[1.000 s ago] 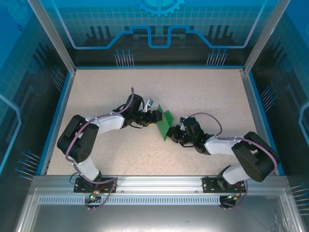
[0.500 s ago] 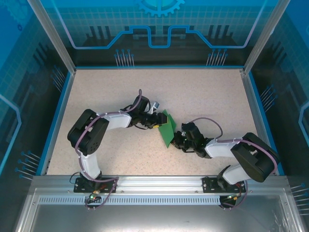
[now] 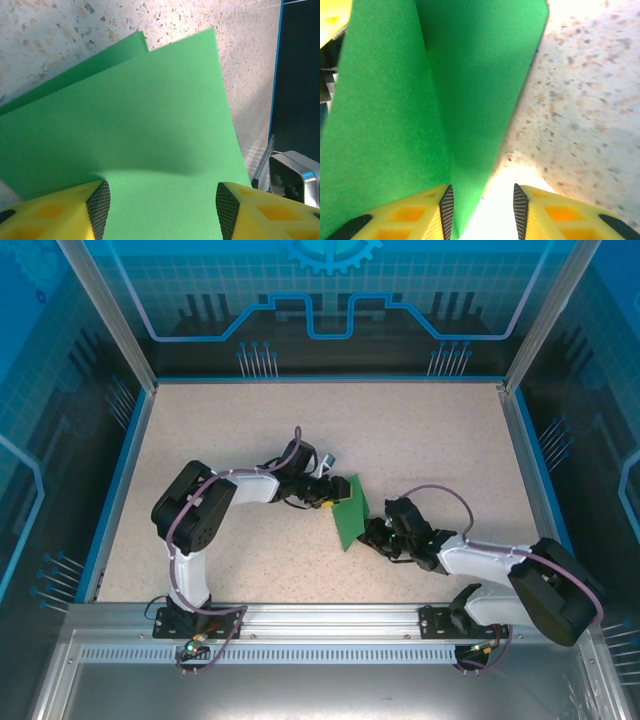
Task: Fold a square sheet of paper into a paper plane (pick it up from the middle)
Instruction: Turn over the paper at the center of the table, then third fold the triangle at the center of the table.
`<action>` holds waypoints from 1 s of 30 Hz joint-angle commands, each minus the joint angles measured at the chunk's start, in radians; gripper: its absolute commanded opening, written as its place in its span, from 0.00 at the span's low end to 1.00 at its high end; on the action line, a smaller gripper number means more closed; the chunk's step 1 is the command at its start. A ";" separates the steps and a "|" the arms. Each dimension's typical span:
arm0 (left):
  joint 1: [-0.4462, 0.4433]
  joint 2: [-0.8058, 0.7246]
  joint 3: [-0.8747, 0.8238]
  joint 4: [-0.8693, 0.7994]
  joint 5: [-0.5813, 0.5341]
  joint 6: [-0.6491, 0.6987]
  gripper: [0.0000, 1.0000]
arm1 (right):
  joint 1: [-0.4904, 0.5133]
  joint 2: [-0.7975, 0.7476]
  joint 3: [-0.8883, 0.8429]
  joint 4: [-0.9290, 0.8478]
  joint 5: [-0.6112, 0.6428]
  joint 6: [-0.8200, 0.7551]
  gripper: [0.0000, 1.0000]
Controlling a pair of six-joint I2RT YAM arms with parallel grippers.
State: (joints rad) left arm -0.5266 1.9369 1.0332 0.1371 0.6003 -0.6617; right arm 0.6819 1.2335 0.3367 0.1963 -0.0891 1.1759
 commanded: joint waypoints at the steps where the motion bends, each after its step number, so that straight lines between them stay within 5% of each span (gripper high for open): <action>1: -0.007 0.022 0.024 -0.002 0.029 0.038 0.61 | -0.006 -0.074 -0.015 -0.146 0.035 -0.071 0.41; 19: -0.008 0.035 0.054 -0.059 0.033 0.086 0.60 | -0.120 -0.357 -0.019 -0.299 -0.041 -0.242 0.40; 30: -0.008 0.015 0.090 -0.114 0.033 0.110 0.60 | -0.163 -0.178 0.002 -0.151 -0.200 -0.246 0.47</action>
State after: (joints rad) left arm -0.5285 1.9648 1.0920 0.0662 0.6083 -0.5911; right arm 0.5289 1.0168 0.3218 -0.0208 -0.2234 0.9485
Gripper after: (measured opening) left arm 0.597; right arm 0.469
